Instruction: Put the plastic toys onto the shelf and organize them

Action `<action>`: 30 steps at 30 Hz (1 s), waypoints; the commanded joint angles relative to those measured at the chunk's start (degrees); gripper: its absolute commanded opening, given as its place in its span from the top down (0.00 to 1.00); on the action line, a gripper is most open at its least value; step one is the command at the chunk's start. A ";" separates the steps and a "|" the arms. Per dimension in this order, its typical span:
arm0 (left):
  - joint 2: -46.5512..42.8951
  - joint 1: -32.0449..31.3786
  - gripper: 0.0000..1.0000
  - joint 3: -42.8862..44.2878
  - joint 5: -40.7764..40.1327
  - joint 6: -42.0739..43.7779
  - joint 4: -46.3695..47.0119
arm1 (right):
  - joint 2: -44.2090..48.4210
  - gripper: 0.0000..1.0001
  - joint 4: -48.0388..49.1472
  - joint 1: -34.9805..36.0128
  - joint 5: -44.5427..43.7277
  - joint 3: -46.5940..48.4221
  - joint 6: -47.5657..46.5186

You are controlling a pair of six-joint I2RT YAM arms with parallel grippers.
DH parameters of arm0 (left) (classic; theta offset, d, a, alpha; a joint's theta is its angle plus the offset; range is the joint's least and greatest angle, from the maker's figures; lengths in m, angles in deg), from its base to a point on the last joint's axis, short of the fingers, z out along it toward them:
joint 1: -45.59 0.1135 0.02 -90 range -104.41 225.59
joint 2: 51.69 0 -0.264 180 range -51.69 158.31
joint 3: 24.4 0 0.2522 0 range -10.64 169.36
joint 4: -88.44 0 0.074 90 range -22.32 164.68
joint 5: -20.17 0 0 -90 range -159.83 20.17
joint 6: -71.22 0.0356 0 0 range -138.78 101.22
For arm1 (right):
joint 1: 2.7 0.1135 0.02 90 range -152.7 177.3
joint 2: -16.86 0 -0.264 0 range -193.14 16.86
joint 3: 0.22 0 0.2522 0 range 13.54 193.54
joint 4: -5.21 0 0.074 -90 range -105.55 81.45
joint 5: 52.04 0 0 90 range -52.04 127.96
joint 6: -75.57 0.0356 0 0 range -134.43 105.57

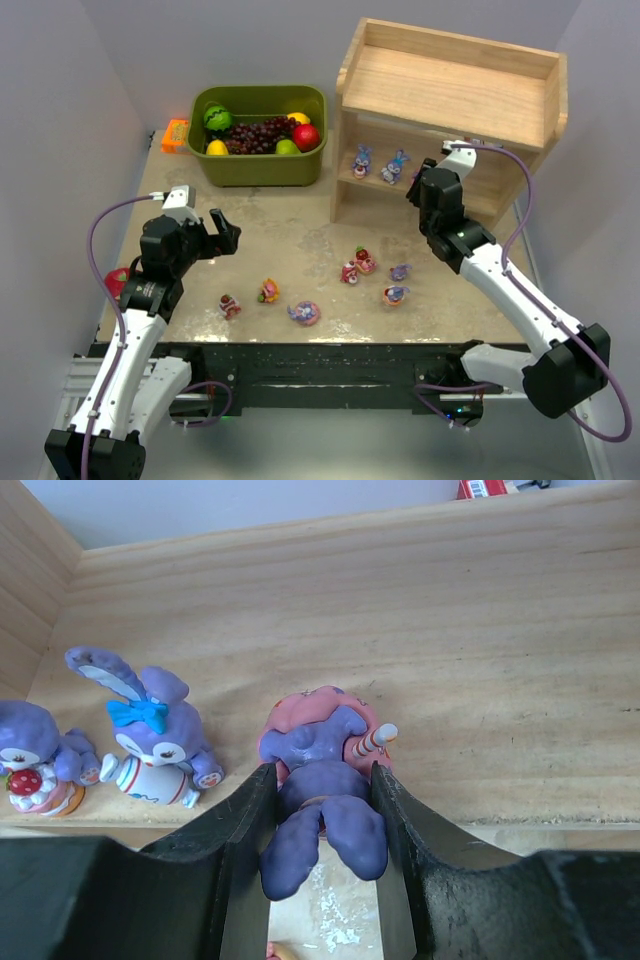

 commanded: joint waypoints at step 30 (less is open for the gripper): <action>-0.49 -0.29 0.01 0.33 -0.29 0.71 0.48 | -3.66 0.40 -0.84 0.26 -5.65 5.46 2.52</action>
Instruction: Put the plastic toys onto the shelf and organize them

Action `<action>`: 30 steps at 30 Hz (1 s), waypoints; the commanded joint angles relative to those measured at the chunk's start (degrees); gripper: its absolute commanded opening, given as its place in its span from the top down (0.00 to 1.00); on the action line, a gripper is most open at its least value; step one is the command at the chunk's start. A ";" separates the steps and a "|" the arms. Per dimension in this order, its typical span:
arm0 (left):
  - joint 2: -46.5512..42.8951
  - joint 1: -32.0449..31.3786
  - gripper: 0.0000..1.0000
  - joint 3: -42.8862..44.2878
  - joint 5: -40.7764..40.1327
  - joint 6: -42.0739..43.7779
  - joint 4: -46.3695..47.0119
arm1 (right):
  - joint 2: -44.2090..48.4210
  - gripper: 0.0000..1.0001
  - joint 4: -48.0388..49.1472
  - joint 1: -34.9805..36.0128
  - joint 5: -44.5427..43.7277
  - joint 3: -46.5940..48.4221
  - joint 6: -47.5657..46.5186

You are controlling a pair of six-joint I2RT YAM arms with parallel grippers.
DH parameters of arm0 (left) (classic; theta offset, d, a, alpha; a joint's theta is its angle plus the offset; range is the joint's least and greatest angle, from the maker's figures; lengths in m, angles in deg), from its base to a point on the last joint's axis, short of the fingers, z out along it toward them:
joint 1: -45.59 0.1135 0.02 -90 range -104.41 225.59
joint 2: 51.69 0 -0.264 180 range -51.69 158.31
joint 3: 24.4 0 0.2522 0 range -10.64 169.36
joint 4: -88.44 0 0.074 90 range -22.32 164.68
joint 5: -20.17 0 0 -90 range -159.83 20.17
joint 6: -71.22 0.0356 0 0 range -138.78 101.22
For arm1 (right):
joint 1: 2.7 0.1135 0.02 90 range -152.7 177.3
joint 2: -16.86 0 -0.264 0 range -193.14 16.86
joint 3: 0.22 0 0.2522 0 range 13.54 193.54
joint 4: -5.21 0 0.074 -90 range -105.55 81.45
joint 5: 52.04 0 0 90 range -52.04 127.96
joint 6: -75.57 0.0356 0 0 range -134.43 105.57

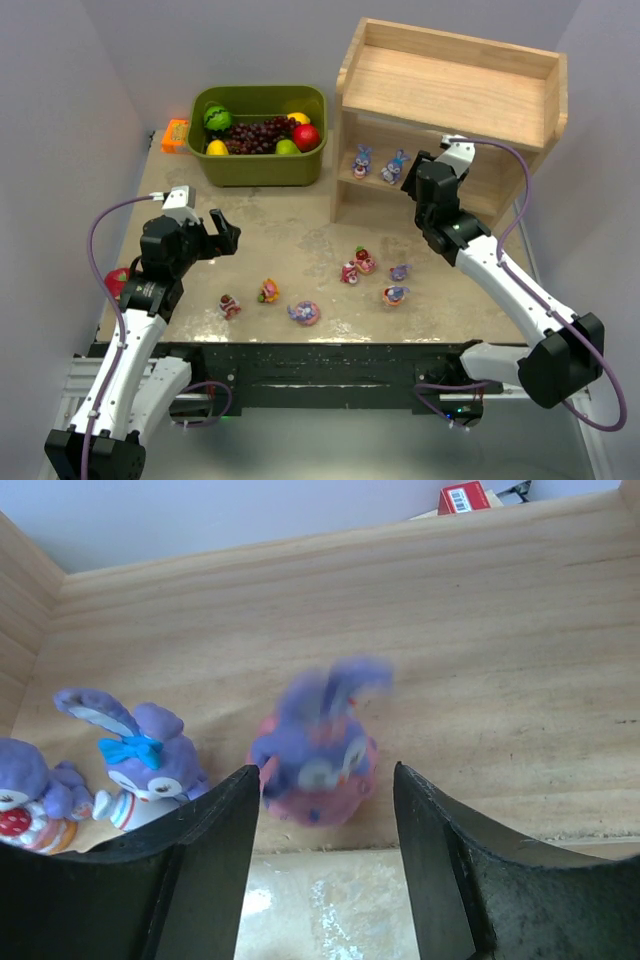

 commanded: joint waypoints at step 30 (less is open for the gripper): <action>-0.73 -0.29 0.00 0.24 0.41 0.54 0.89 | 9.96 0.41 -11.13 0.13 5.70 7.60 2.49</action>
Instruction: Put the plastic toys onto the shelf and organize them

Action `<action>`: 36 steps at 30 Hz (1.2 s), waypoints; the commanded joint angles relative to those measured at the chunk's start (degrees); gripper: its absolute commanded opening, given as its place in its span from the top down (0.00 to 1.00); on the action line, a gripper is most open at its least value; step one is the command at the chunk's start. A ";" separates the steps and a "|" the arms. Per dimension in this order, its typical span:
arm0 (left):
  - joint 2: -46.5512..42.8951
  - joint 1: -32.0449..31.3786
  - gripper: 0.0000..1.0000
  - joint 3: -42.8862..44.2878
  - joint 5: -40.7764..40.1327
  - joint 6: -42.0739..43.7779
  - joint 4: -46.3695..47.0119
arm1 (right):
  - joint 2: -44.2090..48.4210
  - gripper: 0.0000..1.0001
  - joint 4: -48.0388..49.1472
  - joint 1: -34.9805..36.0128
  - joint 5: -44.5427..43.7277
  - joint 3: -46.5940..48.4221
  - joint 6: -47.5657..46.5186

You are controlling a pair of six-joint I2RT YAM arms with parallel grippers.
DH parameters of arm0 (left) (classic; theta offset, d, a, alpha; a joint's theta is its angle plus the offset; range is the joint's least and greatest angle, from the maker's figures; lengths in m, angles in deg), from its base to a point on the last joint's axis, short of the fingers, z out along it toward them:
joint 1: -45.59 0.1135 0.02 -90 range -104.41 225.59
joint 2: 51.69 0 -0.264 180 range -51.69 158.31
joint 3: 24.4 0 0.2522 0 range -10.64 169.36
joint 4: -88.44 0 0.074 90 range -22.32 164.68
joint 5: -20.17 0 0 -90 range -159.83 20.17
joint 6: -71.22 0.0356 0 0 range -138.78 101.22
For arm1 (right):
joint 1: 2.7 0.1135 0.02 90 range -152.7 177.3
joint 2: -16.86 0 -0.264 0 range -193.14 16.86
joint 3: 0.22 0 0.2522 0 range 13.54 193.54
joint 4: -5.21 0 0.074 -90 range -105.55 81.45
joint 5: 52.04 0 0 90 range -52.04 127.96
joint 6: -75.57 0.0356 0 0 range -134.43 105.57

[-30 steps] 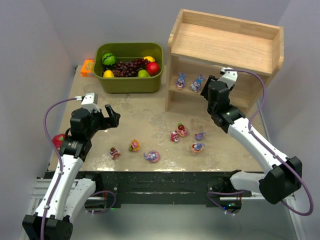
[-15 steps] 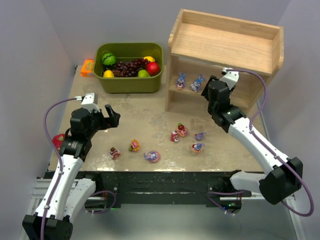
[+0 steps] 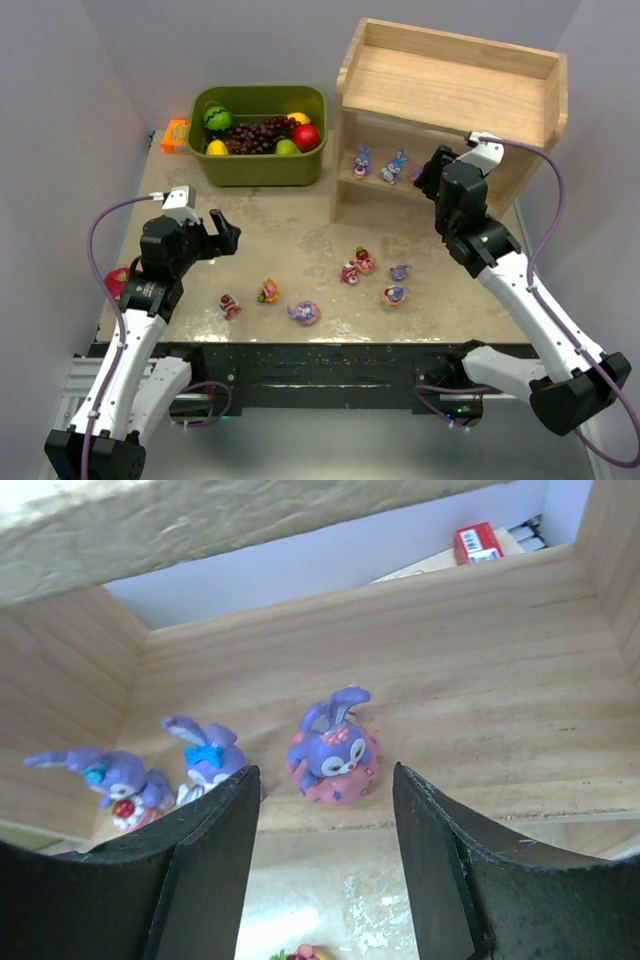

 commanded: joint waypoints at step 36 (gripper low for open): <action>-1.20 -0.29 0.00 -0.02 0.85 0.80 -0.62 | -13.69 0.34 1.15 33.88 65.47 -13.32 -37.57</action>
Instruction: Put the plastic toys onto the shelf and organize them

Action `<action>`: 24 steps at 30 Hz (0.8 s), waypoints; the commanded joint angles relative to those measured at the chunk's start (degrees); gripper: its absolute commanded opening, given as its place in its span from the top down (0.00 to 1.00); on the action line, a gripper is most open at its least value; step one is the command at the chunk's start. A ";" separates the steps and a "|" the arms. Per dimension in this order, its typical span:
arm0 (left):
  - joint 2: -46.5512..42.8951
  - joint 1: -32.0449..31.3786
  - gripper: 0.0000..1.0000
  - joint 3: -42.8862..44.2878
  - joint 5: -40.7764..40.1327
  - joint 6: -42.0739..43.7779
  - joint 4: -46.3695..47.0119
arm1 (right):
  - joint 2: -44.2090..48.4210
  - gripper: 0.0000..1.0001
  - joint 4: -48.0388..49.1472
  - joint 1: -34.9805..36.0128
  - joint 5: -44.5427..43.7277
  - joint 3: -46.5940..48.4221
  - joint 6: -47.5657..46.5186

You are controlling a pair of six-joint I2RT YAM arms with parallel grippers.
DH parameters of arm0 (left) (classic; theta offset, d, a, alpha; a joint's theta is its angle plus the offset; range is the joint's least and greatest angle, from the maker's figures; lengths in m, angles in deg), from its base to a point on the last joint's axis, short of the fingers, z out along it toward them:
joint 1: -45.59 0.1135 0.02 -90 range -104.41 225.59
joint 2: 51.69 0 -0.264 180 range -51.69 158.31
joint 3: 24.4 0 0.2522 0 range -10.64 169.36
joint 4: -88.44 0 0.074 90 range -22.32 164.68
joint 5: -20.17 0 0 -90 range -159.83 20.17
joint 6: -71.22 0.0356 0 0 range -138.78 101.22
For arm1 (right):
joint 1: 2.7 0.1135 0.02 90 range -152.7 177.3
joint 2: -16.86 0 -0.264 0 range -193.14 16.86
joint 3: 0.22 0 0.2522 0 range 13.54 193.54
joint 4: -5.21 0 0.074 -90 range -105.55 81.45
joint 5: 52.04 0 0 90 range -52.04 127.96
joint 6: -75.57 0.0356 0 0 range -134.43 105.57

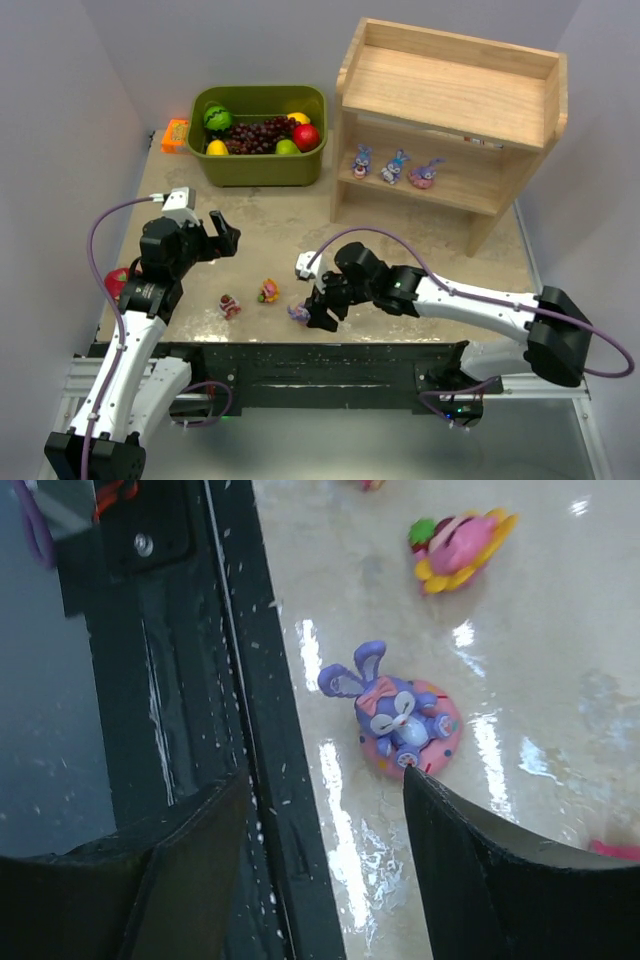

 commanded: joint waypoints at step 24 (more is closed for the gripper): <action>-1.07 -0.29 0.00 -0.90 2.11 1.50 1.39 | -25.77 0.39 -6.24 -0.88 3.15 14.61 -27.04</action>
